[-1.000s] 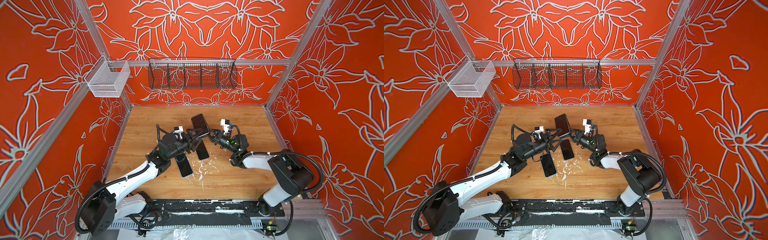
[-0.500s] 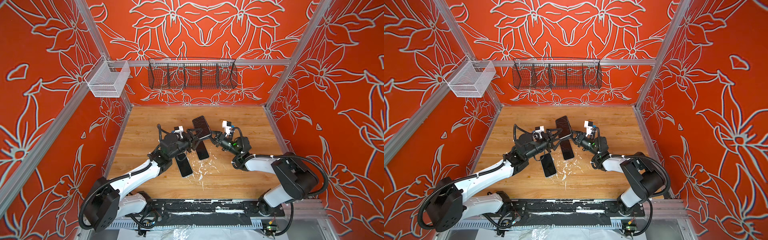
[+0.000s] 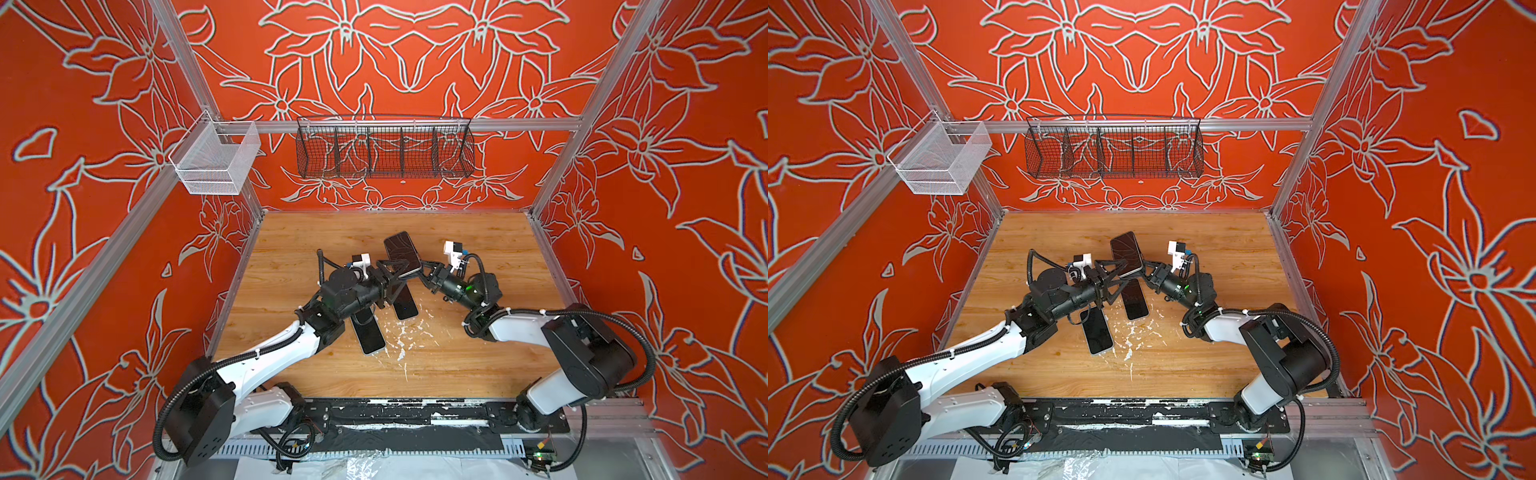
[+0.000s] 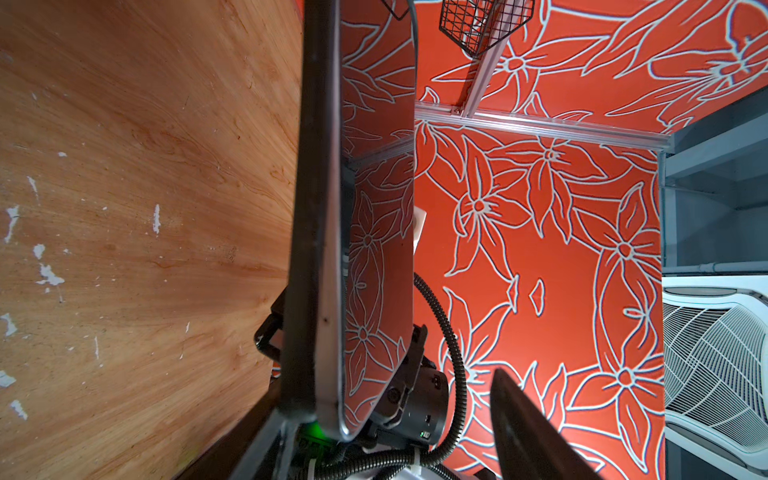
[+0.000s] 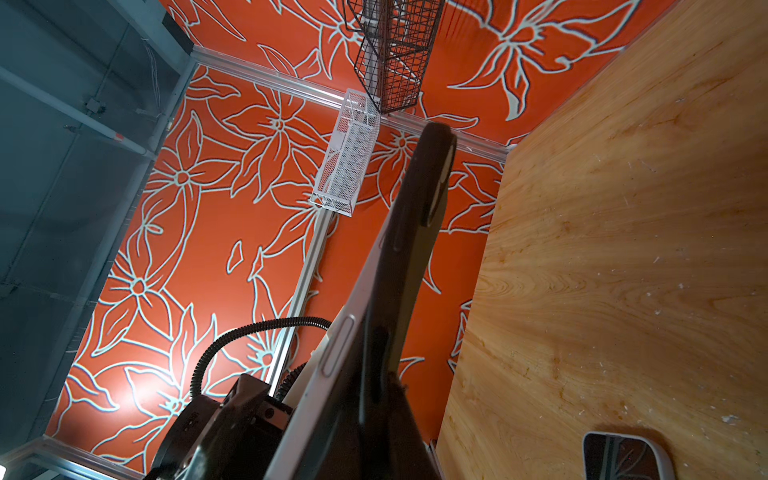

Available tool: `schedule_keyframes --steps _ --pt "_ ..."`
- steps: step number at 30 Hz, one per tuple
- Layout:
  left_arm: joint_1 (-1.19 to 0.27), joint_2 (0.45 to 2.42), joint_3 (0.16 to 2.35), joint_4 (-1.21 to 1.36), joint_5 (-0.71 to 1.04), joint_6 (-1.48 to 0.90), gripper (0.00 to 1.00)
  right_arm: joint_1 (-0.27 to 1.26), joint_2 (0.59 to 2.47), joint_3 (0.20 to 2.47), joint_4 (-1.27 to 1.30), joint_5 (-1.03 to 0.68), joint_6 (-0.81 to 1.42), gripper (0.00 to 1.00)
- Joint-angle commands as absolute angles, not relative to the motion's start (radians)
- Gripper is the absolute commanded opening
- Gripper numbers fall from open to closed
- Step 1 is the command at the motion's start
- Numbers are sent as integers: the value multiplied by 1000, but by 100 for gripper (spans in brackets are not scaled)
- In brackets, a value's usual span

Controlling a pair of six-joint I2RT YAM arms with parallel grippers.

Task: Take the phone out of the phone case

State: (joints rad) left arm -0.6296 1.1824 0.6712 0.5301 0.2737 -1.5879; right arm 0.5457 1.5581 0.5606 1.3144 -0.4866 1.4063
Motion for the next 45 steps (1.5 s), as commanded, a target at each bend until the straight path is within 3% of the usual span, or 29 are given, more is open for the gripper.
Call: schedule_keyframes --steps 1,33,45 --pt "-637 1157 685 580 287 -1596 70 548 1555 591 1408 -478 1393 3" --pt "-687 1189 690 626 285 -1632 71 548 1564 618 1409 -476 1393 3" --pt "-687 1154 674 588 189 -1610 69 548 1525 587 1408 -479 1392 3"
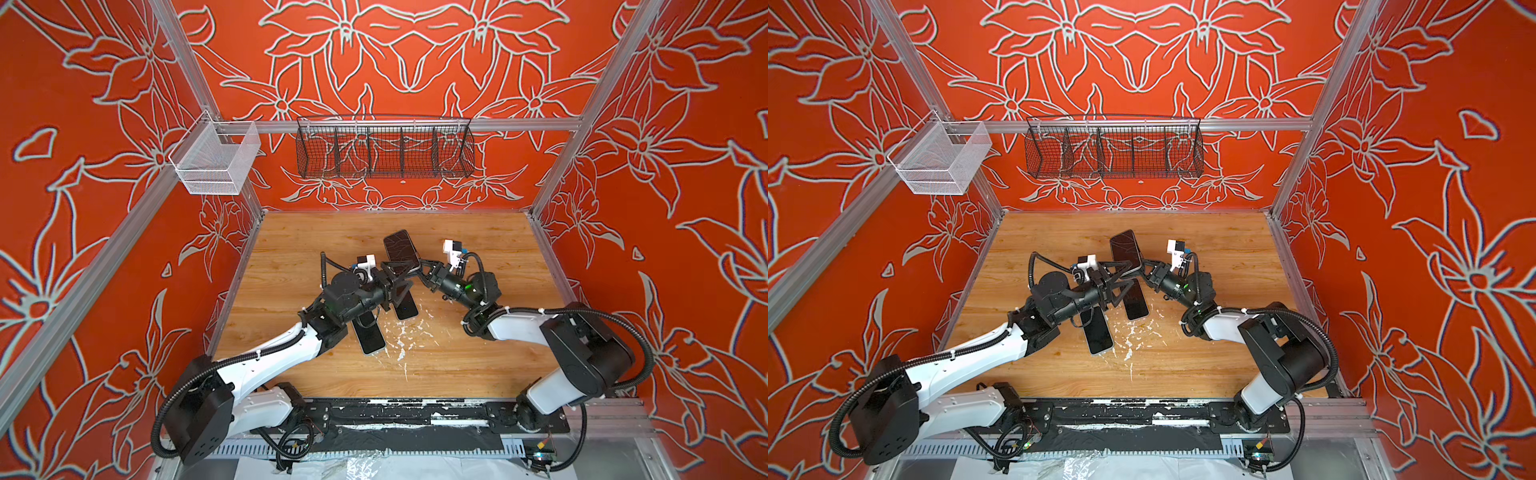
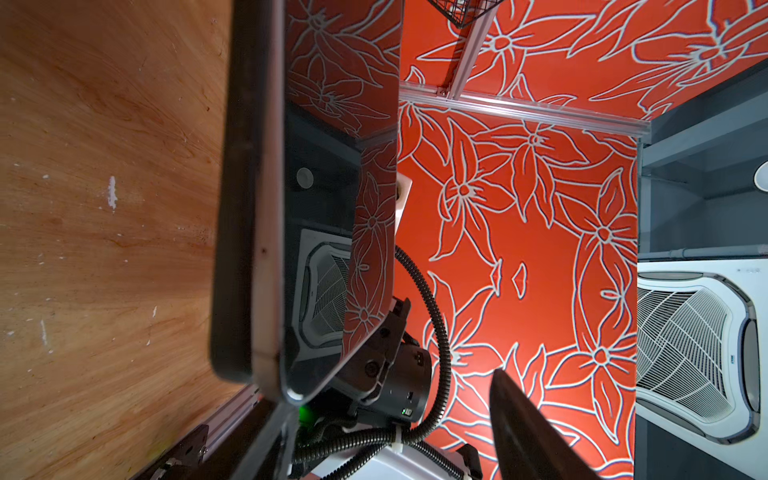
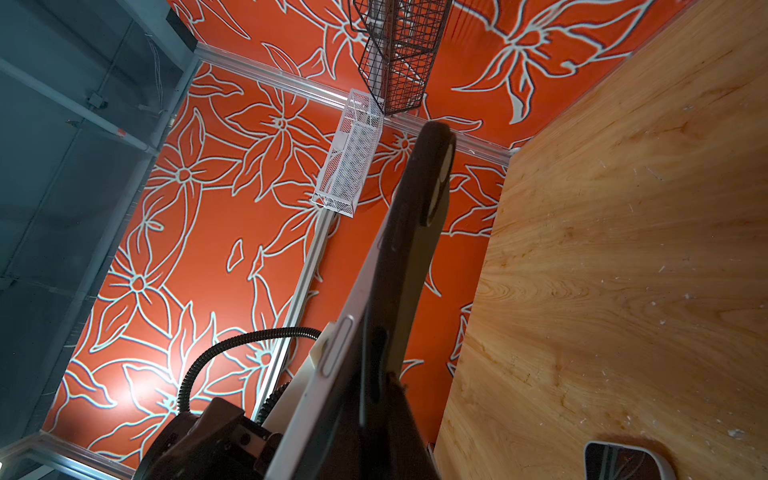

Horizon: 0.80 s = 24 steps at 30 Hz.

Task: Take the phone out of the phone case

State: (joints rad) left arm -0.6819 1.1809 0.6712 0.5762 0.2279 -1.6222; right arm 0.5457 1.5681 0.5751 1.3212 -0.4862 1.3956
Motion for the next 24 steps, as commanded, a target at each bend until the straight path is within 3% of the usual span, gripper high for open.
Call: schedule_keyframes --steps 1,24 --pt "-686 1151 676 582 184 -1606 69 548 1520 585 1408 -481 1392 3" --pt "-676 1182 694 602 170 -1605 69 566 1489 509 1410 -466 1367 3"
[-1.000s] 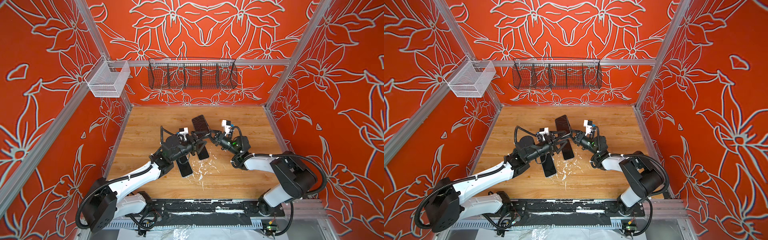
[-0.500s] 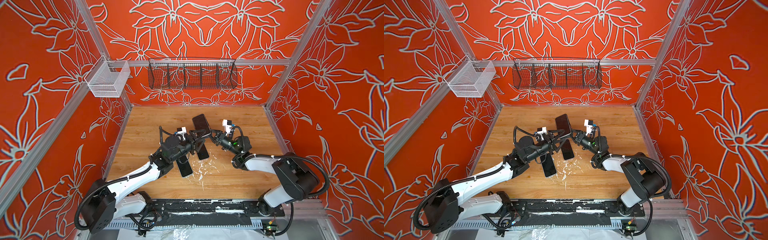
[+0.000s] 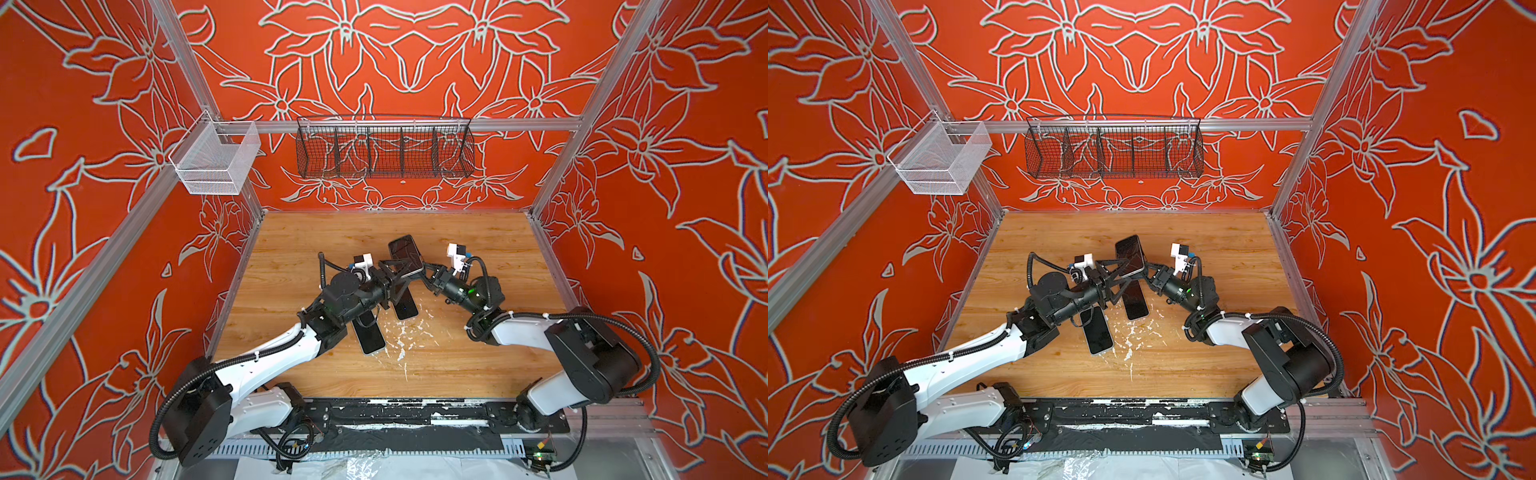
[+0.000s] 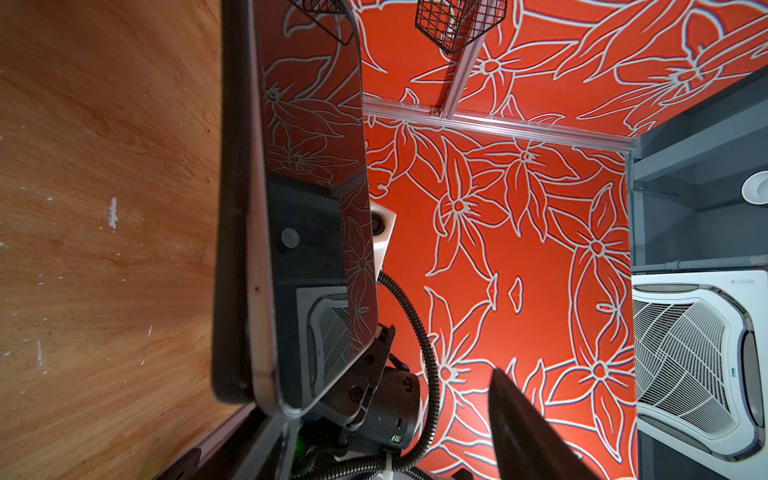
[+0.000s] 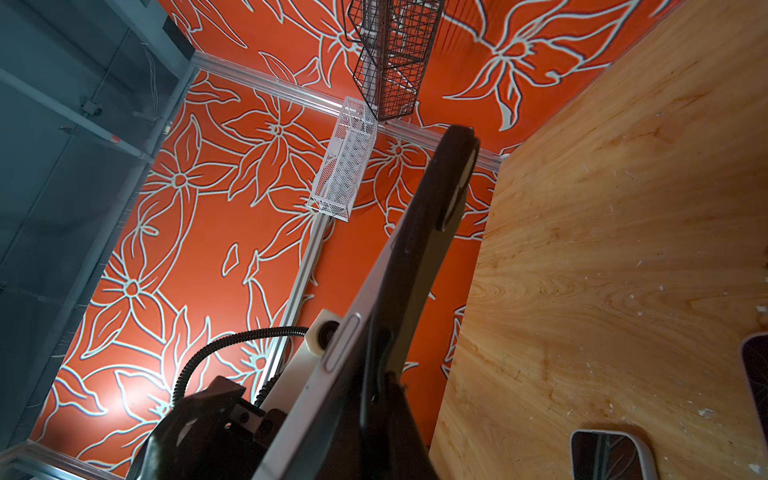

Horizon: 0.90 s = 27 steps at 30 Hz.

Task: Take the phone out of the phone case

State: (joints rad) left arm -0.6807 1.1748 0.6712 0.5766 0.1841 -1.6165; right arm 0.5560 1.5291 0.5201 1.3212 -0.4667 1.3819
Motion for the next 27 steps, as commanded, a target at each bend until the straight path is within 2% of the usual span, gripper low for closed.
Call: schedule_keyframes --steps 1,10,27 --pt "-675 1183 689 602 169 -1605 69 566 1487 508 1410 -465 1367 3" --pt "-663 1213 655 610 169 -1588 65 573 1462 500 1408 -462 1361 3" --pt "-625 1247 639 614 193 -1567 49 574 1419 479 1388 -463 1335 3"
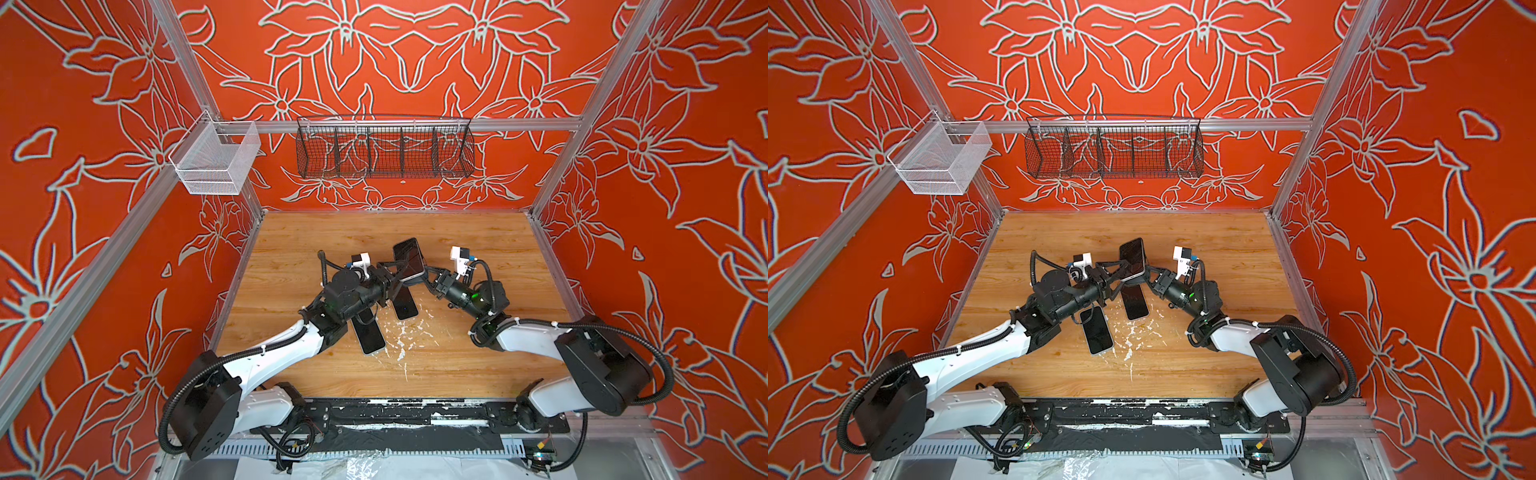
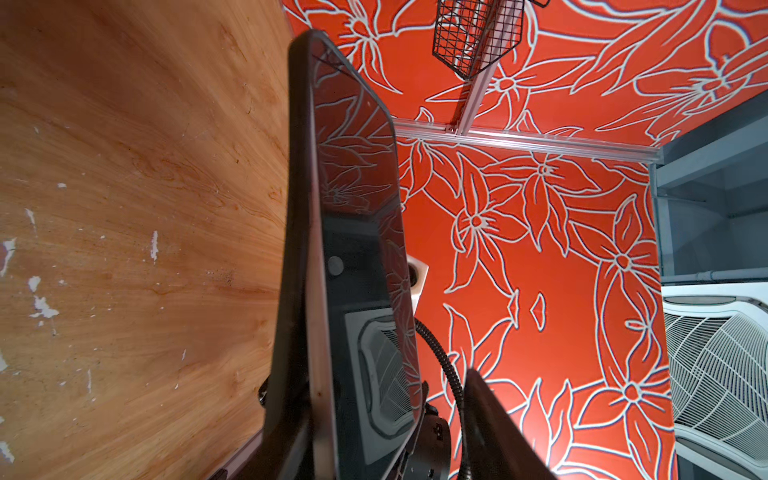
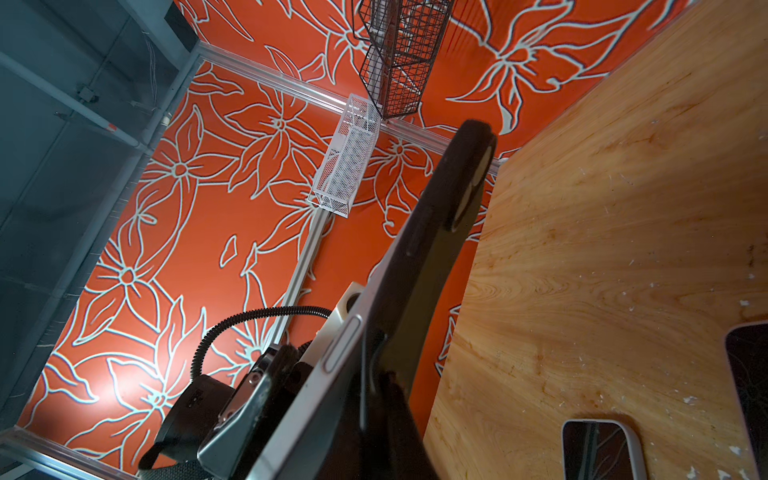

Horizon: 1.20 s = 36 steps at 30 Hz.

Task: Take the phone out of the phone case

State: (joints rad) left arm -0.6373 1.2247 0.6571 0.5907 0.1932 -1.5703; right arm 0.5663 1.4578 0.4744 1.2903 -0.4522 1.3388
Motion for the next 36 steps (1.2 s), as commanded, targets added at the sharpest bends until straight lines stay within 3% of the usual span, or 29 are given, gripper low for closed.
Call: schedule_keyframes --steps 1,9,23,36 --pt "-624 1248 638 616 194 -1569 47 574 1420 480 1388 -463 1335 3" --pt "-615 1265 643 626 203 -1571 34 576 1424 479 1388 -463 1335 3" --pt "-607 1310 684 689 278 -1585 2 577 1414 437 1319 -418 1284 3" --pt "-608 1258 725 708 353 -1606 0 577 1399 413 1133 -342 1156 3"
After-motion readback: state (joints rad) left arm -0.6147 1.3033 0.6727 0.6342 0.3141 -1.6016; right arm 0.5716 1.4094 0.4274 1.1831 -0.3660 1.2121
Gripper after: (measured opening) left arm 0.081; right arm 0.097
